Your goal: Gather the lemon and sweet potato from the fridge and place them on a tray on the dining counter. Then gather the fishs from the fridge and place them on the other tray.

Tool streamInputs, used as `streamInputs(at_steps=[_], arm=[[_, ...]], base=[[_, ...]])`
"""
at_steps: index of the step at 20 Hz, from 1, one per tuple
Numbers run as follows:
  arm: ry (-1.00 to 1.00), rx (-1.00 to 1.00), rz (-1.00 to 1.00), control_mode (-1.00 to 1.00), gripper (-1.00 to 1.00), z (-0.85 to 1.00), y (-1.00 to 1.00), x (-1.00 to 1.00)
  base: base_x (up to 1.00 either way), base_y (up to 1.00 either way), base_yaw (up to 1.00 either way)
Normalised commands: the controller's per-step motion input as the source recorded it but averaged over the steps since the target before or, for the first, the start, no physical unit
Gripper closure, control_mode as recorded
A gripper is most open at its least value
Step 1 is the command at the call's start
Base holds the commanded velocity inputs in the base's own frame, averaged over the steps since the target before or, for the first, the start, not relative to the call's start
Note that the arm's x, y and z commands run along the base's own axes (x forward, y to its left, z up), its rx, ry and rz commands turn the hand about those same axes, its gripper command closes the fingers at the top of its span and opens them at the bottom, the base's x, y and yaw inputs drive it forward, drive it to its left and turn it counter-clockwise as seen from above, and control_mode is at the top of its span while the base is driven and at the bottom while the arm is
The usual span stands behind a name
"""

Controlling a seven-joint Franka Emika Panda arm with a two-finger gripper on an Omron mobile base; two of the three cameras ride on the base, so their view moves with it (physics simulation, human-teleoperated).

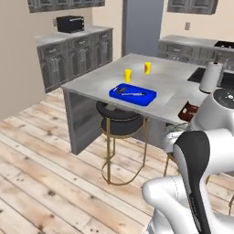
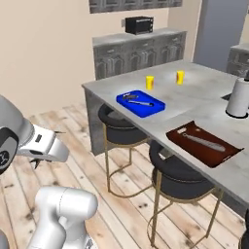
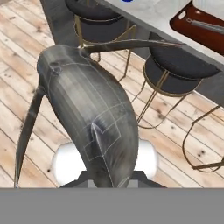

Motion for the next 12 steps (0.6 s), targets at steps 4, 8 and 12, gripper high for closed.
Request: streamInputs(at_steps=[4, 8, 12], arm=[[0.00, 0.00, 0.00, 1.00, 1.00, 0.00, 0.00, 0.00], [0.00, 0.00, 0.00, 1.00, 1.00, 0.00, 0.00, 0.00], [0.00, 0.00, 0.00, 1.00, 1.00, 0.00, 0.00, 0.00]], base=[[0.78, 0.73, -0.44], [0.75, 0.72, -0.45], [0.78, 0.69, -0.45]])
